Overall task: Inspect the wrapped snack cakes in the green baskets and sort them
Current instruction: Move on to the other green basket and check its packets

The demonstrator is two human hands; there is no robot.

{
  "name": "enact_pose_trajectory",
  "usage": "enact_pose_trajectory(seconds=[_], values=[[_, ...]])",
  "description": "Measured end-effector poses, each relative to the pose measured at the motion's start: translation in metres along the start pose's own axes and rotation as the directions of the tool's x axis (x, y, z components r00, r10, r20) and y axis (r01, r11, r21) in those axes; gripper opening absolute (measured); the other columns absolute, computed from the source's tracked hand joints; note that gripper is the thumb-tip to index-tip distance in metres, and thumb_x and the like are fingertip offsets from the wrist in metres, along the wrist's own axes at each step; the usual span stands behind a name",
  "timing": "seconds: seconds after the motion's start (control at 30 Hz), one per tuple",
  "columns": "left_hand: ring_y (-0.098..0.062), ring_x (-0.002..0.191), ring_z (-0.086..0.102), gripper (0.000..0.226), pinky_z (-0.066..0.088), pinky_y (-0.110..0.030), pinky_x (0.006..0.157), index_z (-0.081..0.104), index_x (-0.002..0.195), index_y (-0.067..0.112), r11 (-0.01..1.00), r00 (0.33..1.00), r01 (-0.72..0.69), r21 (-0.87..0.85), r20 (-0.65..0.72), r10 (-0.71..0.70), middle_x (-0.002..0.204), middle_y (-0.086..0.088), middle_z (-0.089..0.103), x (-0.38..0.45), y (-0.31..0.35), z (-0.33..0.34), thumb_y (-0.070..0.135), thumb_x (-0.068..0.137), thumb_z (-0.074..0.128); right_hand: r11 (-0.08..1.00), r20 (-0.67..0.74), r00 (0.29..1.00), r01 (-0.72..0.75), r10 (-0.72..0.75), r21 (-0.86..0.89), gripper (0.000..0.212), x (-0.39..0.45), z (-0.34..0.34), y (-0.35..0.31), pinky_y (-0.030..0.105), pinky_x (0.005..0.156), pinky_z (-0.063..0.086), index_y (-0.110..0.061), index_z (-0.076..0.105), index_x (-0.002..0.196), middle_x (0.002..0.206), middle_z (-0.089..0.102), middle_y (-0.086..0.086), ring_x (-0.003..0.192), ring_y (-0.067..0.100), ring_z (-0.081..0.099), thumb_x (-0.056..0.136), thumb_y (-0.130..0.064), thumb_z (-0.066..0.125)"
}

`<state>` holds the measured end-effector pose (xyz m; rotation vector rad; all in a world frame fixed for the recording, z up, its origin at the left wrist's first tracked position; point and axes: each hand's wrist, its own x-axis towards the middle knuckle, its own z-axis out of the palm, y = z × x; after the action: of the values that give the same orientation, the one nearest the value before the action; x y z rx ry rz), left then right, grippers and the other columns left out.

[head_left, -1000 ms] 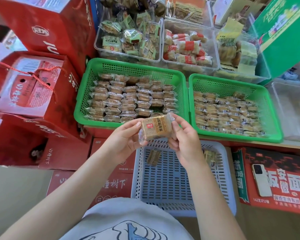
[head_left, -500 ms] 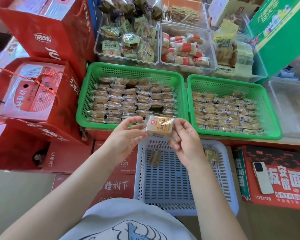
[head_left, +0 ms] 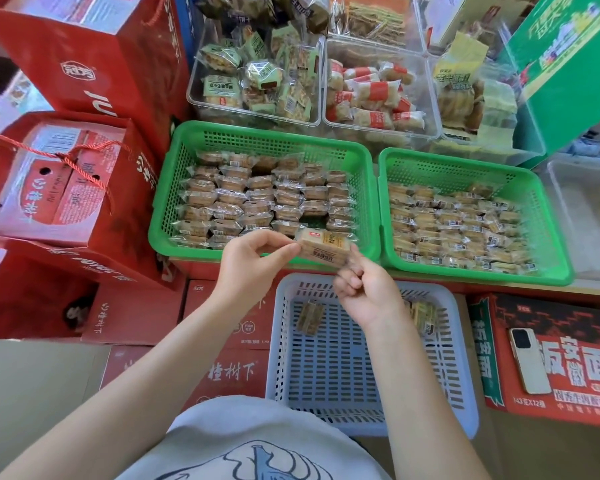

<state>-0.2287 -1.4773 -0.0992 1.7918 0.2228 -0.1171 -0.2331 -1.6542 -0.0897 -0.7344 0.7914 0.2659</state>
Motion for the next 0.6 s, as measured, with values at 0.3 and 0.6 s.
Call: enact_pose_trajectory(seconds=[0.3, 0.6], values=[[-0.023, 0.098, 0.073, 0.009, 0.061, -0.037, 0.085, 0.071, 0.086, 0.005, 0.896, 0.95, 0.309, -0.319, 0.138, -0.279, 0.102, -0.011, 0.076, 0.032, -0.002, 0.012, 0.011, 0.093, 0.071, 0.623, 0.201, 0.95, 0.31, -0.241, -0.719, 0.069, 0.021, -0.01, -0.014, 0.032, 0.087, 0.054, -0.029, 0.062, 0.128, 0.128, 0.061, -0.013, 0.116, 0.007, 0.058, 0.082, -0.078, 0.05], [-0.017, 0.089, 0.074, 0.015, 0.061, -0.028, 0.072, 0.073, 0.094, 0.003, 0.918, 0.942, 0.335, -0.213, 0.043, -0.334, 0.097, -0.01, 0.075, 0.071, -0.011, 0.029, 0.018, 0.093, 0.072, 0.395, 0.278, 0.948, 0.318, -0.155, -0.862, 0.022, 0.051, -0.006, -0.043, 0.031, 0.087, 0.054, -0.044, 0.063, 0.107, 0.114, 0.063, -0.006, 0.105, 0.013, 0.063, 0.086, -0.044, 0.071]])
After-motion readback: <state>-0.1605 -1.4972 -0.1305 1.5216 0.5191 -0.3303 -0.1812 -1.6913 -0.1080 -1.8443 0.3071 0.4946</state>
